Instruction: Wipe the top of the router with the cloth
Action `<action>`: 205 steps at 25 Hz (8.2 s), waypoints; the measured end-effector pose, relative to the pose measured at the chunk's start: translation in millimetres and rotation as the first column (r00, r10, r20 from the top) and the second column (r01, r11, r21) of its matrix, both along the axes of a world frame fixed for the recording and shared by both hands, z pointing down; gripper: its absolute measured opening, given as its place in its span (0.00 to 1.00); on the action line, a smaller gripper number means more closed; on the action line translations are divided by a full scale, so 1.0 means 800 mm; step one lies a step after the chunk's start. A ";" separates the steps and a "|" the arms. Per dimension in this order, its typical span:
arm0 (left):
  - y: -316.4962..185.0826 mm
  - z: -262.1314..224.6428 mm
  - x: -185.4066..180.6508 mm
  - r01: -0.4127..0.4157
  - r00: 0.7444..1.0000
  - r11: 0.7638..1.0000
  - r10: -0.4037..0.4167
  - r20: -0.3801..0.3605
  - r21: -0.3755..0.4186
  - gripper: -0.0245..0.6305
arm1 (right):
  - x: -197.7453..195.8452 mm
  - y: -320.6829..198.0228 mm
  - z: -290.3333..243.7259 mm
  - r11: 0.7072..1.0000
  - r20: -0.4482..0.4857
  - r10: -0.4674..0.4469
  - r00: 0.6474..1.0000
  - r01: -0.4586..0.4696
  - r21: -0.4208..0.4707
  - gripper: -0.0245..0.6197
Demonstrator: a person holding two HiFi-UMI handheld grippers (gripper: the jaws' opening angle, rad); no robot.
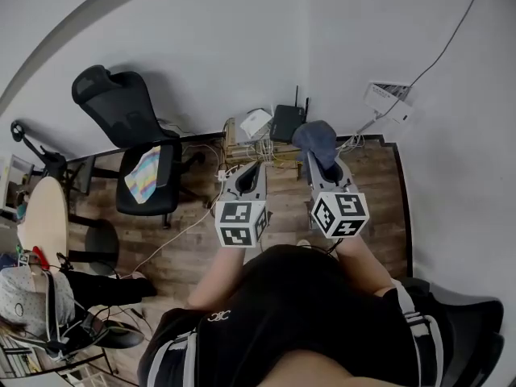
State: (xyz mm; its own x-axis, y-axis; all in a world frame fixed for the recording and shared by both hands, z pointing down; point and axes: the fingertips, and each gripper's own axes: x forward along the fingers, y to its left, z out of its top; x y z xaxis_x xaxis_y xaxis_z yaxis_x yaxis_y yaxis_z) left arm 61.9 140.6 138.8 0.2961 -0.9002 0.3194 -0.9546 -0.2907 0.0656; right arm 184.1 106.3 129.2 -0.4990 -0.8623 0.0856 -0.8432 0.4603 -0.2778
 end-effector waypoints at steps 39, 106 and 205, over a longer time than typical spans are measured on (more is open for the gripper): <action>-0.217 0.038 0.049 -0.009 0.996 1.000 0.007 -0.084 -0.022 0.04 | 0.029 -0.190 0.048 0.998 -0.105 -0.027 0.994 0.021 -0.057 0.17; -0.412 0.449 -0.039 0.214 0.940 0.843 -0.315 -0.130 -0.493 0.05 | -0.013 -0.409 0.453 0.775 -0.400 -0.533 0.746 0.239 -0.585 0.17; -0.375 0.648 -0.148 0.148 0.896 0.782 -0.365 -0.252 -0.606 0.04 | -0.081 -0.668 0.820 0.622 -0.633 -0.774 0.001 -0.188 -0.760 0.17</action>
